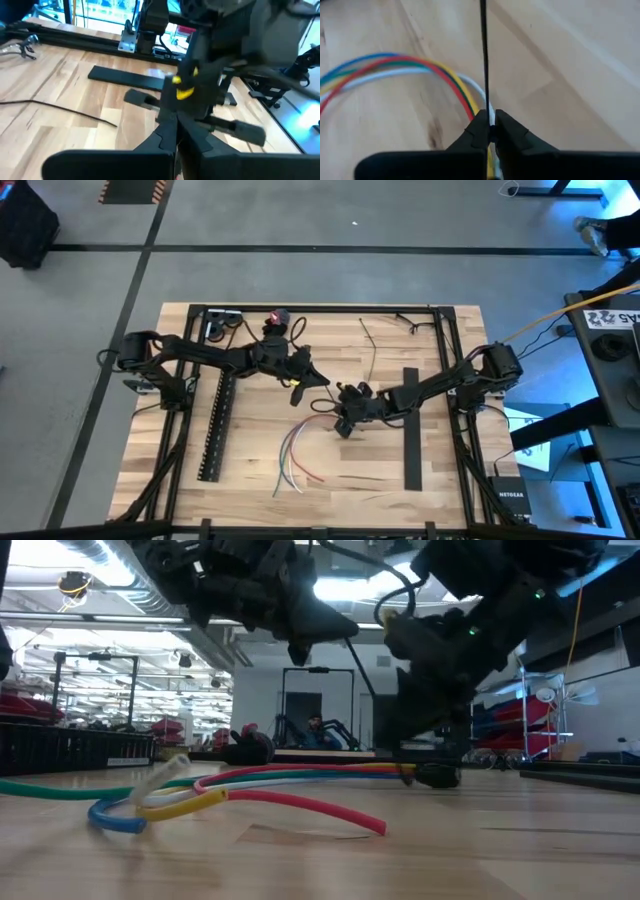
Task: Ziptie cables
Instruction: Wrap the cable wires with the black zip tie
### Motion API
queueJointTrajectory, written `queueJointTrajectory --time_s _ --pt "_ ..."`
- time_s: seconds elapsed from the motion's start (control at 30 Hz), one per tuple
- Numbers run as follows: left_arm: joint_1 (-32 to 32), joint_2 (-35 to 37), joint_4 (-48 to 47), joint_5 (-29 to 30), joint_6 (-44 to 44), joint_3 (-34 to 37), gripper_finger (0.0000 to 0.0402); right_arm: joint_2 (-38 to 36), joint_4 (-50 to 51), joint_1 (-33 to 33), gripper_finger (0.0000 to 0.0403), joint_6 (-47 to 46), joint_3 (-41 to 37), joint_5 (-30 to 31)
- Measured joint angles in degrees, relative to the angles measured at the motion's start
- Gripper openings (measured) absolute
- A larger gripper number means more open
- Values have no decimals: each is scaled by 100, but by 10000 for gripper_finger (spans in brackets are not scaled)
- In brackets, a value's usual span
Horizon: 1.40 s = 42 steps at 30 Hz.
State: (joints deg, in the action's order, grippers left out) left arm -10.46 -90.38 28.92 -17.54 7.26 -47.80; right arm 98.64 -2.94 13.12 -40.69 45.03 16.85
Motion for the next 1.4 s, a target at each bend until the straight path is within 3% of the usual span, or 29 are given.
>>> queueJointTrajectory --time_s 0.3,0.4,0.63,0.73,0.83,1.03,1.23,1.4 --pt "-33 41 -1 -83 32 -41 13 41 88 9 17 43 -28 -209" --pt "-101 228 -789 -257 69 -221 49 41 55 9 17 44 -25 -209" --pt "-242 1111 -3692 -294 -510 -427 130 33 19 7 17 44 -21 -284" --pt "-190 1193 -4059 -232 -506 -265 144 32 -1 5 17 51 -21 -303" --pt "-11 1004 -3347 -212 -403 257 148 32 -23 5 17 103 -19 -303" --pt "322 54 -561 -122 64 1061 138 30 -35 5 17 111 -13 -326" --pt "576 -1283 1040 -133 334 929 137 25 -55 5 17 116 -13 -342" --pt "674 -1780 1726 -131 462 713 133 25 -55 5 17 146 -13 -397"
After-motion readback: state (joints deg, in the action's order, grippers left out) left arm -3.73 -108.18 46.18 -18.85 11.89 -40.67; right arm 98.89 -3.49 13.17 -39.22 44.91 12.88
